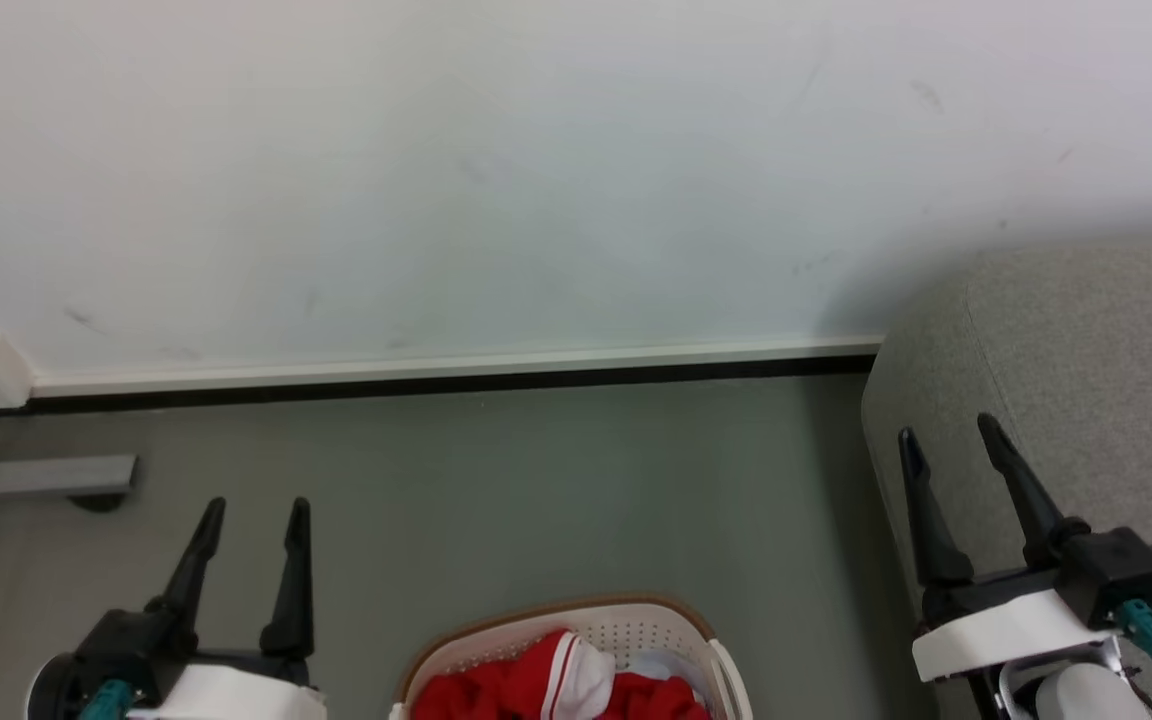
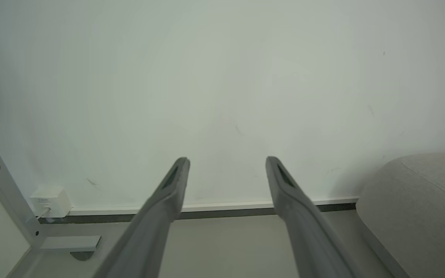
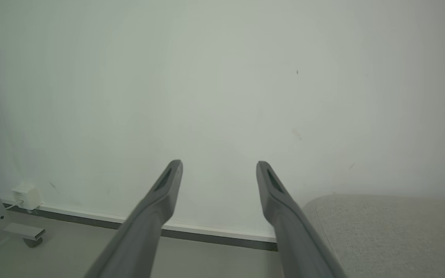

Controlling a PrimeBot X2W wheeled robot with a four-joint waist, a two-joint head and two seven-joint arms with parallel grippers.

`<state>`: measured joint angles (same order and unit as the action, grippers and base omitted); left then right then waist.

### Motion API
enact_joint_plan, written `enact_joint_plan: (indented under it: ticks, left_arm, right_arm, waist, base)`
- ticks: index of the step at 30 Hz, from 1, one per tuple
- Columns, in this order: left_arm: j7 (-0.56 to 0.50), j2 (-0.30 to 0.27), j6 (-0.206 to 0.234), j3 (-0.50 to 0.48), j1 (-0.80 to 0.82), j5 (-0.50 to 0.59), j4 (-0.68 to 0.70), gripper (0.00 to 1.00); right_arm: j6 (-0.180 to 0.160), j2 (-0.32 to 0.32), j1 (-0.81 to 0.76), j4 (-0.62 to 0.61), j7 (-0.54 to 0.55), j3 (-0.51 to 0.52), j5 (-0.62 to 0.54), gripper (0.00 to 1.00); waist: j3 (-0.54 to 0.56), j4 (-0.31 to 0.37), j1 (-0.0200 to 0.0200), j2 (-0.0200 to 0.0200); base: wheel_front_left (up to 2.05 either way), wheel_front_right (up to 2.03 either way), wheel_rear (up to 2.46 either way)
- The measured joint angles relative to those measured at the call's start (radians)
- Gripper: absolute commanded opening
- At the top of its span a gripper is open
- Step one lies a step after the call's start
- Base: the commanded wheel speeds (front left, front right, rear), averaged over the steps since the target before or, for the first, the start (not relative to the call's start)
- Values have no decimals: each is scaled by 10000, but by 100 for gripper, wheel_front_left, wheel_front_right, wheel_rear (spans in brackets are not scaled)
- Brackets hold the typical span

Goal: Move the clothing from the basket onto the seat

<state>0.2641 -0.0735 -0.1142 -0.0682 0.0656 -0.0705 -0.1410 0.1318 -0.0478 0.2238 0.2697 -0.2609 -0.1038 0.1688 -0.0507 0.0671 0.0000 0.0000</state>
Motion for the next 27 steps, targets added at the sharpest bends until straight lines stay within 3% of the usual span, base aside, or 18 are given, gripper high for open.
enact_joint_plan:
  ticks: [11,27]
  left_arm:
    - [2,-209,-146,435,1399,-686,-738,100]
    - [0,-1875,-171,4452,3512,-2136,-4031,100]
  right_arm:
    - [0,-2,1313,-640,-2,117,458,100]
    - [0,-2,2876,-1921,0,500,616,100]
  waist:
    - [-1786,324,2,0]
    - [-4641,1119,4,0]
  base:
    - [0,0,0]
    - [0,0,0]
